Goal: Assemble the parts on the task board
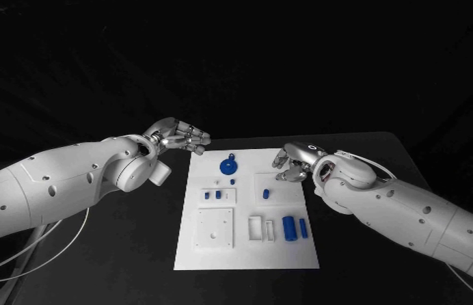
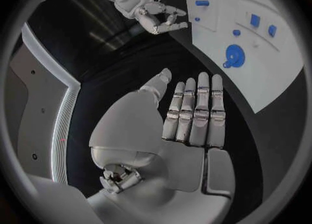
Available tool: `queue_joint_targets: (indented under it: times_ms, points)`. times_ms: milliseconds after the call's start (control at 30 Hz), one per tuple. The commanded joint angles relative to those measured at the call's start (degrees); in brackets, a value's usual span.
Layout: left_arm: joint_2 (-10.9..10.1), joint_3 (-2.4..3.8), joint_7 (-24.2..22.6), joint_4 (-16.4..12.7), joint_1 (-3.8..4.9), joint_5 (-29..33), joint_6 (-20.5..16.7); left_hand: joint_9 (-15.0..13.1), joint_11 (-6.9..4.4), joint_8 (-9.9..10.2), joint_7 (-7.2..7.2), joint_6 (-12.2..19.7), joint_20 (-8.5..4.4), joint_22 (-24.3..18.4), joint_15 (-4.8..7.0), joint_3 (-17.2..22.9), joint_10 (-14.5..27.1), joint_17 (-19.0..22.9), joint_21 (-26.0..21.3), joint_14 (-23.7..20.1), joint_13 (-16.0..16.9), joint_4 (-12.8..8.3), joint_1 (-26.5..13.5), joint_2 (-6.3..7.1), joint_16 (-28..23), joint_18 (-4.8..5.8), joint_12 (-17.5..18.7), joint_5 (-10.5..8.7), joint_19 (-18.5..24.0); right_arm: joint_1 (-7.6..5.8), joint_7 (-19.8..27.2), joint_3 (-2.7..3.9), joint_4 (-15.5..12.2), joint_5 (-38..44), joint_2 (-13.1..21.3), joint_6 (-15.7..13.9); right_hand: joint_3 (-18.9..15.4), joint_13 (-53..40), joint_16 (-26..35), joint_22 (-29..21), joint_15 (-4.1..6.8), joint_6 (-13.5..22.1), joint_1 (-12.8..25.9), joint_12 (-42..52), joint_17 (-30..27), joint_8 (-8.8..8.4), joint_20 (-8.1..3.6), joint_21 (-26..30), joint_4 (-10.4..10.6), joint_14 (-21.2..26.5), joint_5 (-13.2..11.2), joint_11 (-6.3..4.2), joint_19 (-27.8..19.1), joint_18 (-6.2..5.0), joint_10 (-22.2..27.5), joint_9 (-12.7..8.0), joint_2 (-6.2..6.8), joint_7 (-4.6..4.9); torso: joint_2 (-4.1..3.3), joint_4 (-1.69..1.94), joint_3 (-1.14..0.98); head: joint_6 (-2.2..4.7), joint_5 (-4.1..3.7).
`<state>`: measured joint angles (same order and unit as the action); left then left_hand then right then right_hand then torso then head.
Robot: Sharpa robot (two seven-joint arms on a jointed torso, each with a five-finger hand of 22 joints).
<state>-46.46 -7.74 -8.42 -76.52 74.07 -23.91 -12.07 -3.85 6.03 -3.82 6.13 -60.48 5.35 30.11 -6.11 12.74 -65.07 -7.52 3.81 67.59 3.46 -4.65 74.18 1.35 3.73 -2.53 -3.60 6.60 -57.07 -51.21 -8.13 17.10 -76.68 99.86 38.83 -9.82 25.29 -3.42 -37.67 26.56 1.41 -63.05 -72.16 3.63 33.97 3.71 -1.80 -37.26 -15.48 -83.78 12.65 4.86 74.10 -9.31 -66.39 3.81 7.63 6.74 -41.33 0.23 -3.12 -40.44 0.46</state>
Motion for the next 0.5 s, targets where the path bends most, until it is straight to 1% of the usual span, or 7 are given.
queue_joint_targets:
  times_ms: [33,100,133,167,267,400,500]
  points:
    - [0.23,0.04,-6.61,0.26,0.08,5.75,-3.20,0.06,-0.04,0.15,-0.06,0.41,0.26,-2.34,-0.23,-0.35,0.45,0.75,-0.10,-0.73,-0.06,0.19,-0.22,0.09,-0.24,-0.66,0.20,-0.26,0.37,0.04,-5.24,-0.64,0.33,9.05,-0.40,-2.54,1.01,0.05,-0.34,0.09,-0.40,0.04,0.01,-0.22,0.10,-0.15,-0.10,-0.19,0.26,-0.30,-1.09,-0.02,1.27,-0.15,0.59,-0.05,0.86,-0.32,-0.02,0.05,-0.11,0.07,0.01]
    - [0.34,0.04,-7.13,0.40,0.08,6.17,-3.38,0.06,-0.04,0.15,-0.06,0.41,0.26,-2.34,-0.23,-0.35,0.45,0.75,-0.10,-0.73,-0.06,0.19,-0.22,0.09,-0.24,-0.66,0.20,-0.26,0.37,0.04,-6.03,-1.17,0.75,10.26,-0.72,-2.59,2.13,0.05,-0.69,0.04,-0.35,-0.05,-0.15,-0.18,0.17,-0.16,-0.31,0.39,0.99,-0.22,-1.87,0.13,1.81,0.06,1.24,-0.05,1.72,-0.44,-0.05,0.07,-0.07,0.07,-0.16]
    - [0.40,0.04,-7.31,0.45,0.08,6.32,-3.45,0.05,0.01,0.12,0.03,0.39,0.18,-11.08,-0.22,-0.81,0.29,1.89,0.30,-0.38,-0.08,0.13,-0.06,-0.10,-0.24,-0.58,0.24,-0.23,-1.53,0.04,-6.32,-1.41,0.98,10.70,-0.86,-2.59,2.39,0.06,-0.92,0.11,-0.37,-0.04,-0.34,-0.21,0.24,-0.15,-0.35,0.47,1.17,-0.28,-2.20,0.14,2.06,0.08,1.41,-0.06,1.99,-0.43,-0.07,0.10,-0.06,0.06,-0.24]
    - [0.46,0.04,-7.45,0.49,0.08,6.44,-3.49,0.06,0.08,0.14,0.14,0.35,0.13,-13.34,-0.22,-0.85,0.20,2.10,0.38,-0.35,-0.08,0.09,0.01,-0.16,-0.18,-0.55,0.22,-0.17,-1.99,0.04,-6.56,-1.65,1.22,11.12,-1.00,-2.66,2.52,0.06,-1.02,0.15,-0.36,-0.04,-0.40,-0.20,0.27,-0.15,-0.36,0.52,1.29,-0.27,-2.24,0.14,2.16,0.09,1.42,-0.06,2.08,-0.42,-0.09,0.12,-0.04,0.08,-0.26]
    - [0.64,0.04,-7.99,0.58,0.08,6.75,-3.62,0.07,0.23,0.14,0.35,0.30,0.13,-14.25,-0.26,-0.80,0.08,1.97,0.40,-0.46,-0.07,0.15,-0.10,-0.14,-0.18,-0.52,0.21,-0.16,-2.13,0.05,-6.91,-2.29,2.15,12.03,-1.55,-3.01,3.89,0.08,-1.69,0.73,-0.20,-0.14,-0.88,-0.25,0.37,-0.17,-0.57,0.92,2.14,0.00,-2.68,0.16,2.85,0.33,1.44,-0.06,2.98,-0.50,-0.13,0.14,-0.03,0.04,-0.34]
    - [0.81,0.05,-8.54,0.66,0.08,7.10,-3.88,0.06,0.28,0.14,0.42,0.29,0.17,-14.84,-0.29,-0.80,0.12,1.96,0.45,-0.60,-0.07,0.15,-0.08,-0.12,-0.17,-0.52,0.20,-0.15,-2.25,0.05,-6.83,-2.82,3.00,12.42,-2.21,-3.42,4.56,0.08,-2.18,1.30,-0.18,-0.29,-0.95,-0.23,0.45,-0.14,-0.61,1.02,2.57,-0.03,-2.71,0.06,3.10,0.30,1.05,-0.05,3.12,-0.40,-0.10,0.14,-0.03,-0.06,-0.24]
    - [0.90,0.05,-8.73,0.70,0.08,7.34,-4.09,0.07,0.61,0.14,0.81,0.35,0.18,-15.96,-0.33,-0.88,0.10,1.96,0.56,-0.63,-0.07,0.16,-0.10,-0.10,-0.17,-0.55,0.20,-0.01,-2.45,0.06,-6.72,-3.29,3.78,12.56,-2.81,-3.57,5.60,0.08,-2.91,1.90,-0.17,-0.66,-0.83,-0.23,0.73,-0.15,-0.66,0.82,2.65,-0.09,-2.99,-0.05,3.24,0.34,0.47,-0.04,3.16,-0.34,-0.08,0.14,-0.03,-0.22,-0.18]
